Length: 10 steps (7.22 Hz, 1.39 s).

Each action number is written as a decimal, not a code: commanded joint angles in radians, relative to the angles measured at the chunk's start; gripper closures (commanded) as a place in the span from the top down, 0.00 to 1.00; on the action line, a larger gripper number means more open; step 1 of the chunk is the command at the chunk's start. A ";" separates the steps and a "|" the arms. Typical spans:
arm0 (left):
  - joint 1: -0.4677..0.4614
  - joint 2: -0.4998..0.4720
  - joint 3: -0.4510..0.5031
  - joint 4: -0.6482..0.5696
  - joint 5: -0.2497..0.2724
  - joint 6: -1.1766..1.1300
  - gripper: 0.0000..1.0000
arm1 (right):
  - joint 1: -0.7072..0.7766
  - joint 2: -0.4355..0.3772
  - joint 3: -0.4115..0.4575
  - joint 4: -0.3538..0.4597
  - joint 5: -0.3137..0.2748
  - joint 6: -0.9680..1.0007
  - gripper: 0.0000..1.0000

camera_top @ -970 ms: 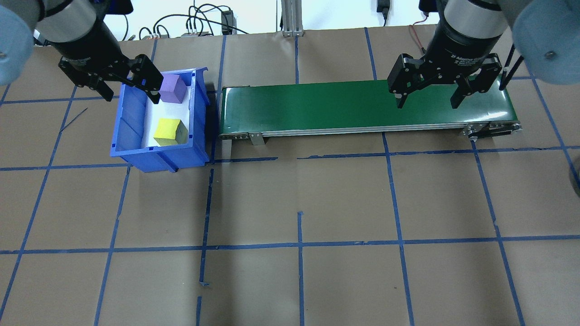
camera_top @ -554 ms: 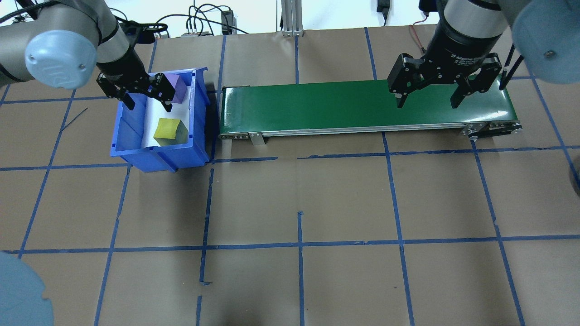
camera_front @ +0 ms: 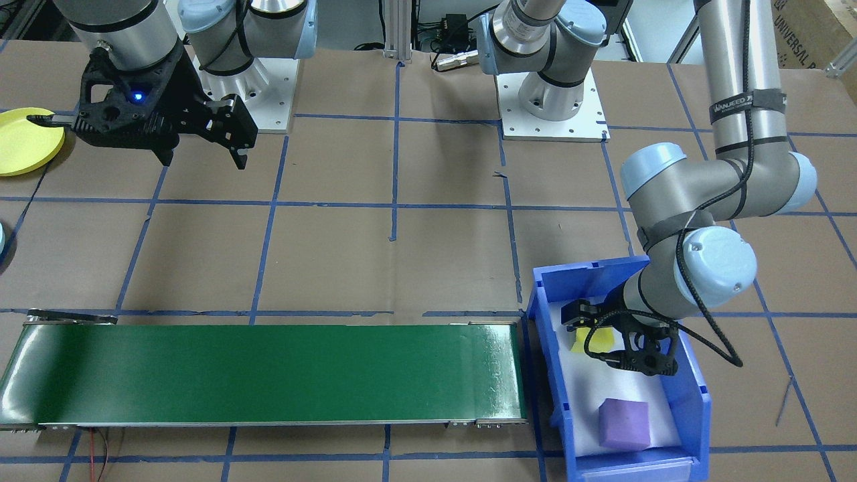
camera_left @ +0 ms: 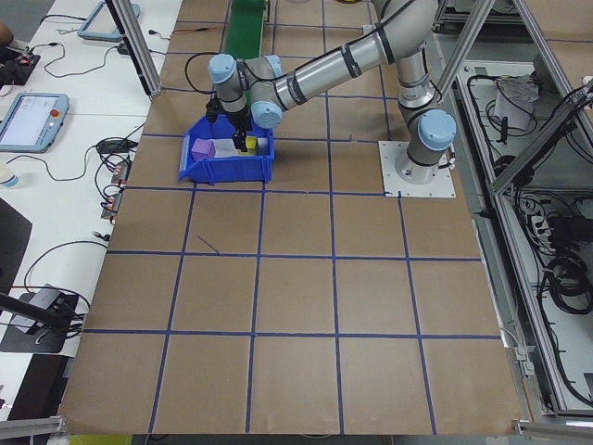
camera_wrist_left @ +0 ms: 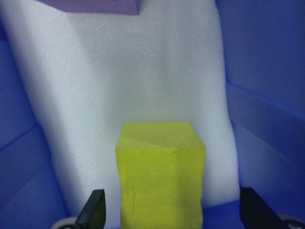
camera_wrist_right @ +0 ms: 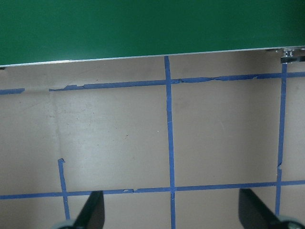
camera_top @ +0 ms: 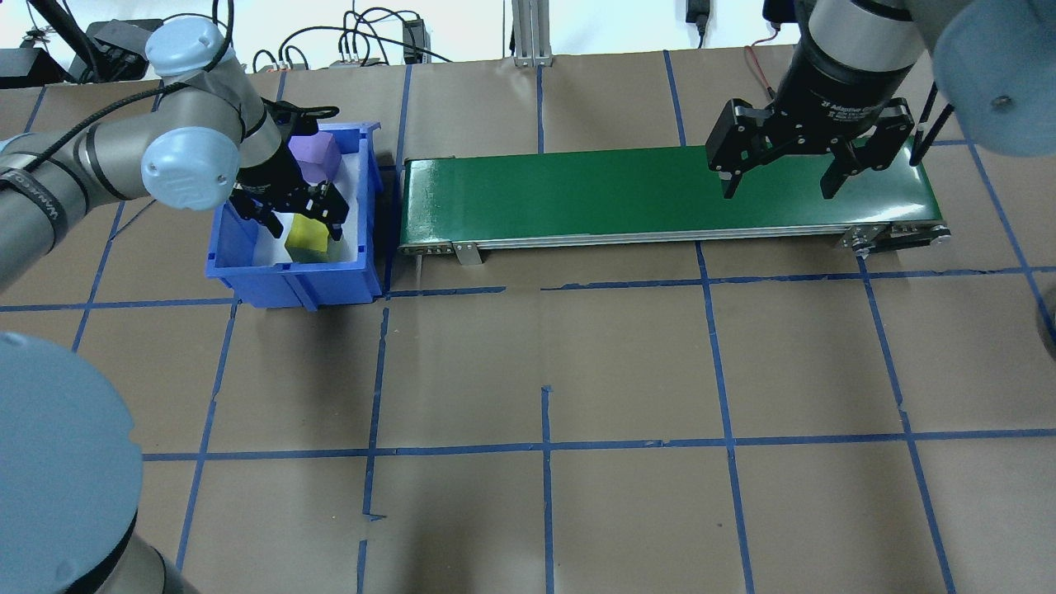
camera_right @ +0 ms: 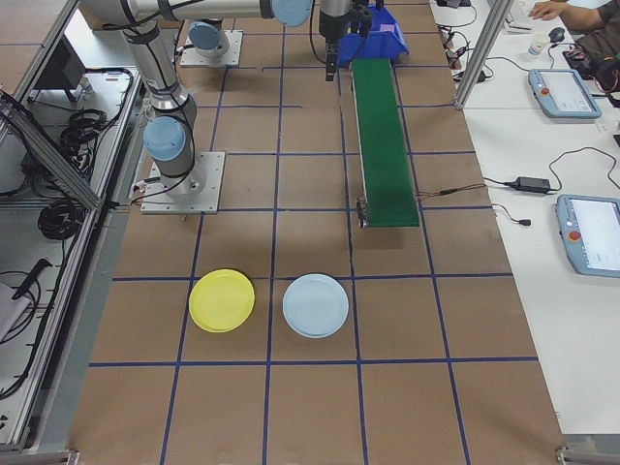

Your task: Move block left to right into plate

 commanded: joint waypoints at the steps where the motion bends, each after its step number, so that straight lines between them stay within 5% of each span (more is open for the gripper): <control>1: 0.000 -0.025 -0.007 0.029 -0.002 0.000 0.89 | 0.000 0.000 0.000 0.000 0.000 0.000 1.00; 2: -0.002 -0.021 -0.003 0.031 -0.002 0.000 0.79 | 0.000 0.000 -0.001 0.000 0.000 0.000 1.00; 4: 0.000 -0.006 0.001 0.023 -0.002 0.000 0.41 | 0.000 0.000 0.000 0.000 0.000 0.000 1.00; 5: -0.002 0.023 0.018 0.012 -0.002 0.000 0.35 | 0.000 0.000 0.000 0.000 0.000 0.000 1.00; 8: -0.029 0.096 0.163 -0.117 0.003 -0.011 0.37 | 0.000 0.000 0.000 0.000 0.000 0.000 1.00; 10: -0.159 0.084 0.256 -0.155 0.006 -0.211 0.37 | 0.000 0.000 0.000 -0.002 0.000 0.000 1.00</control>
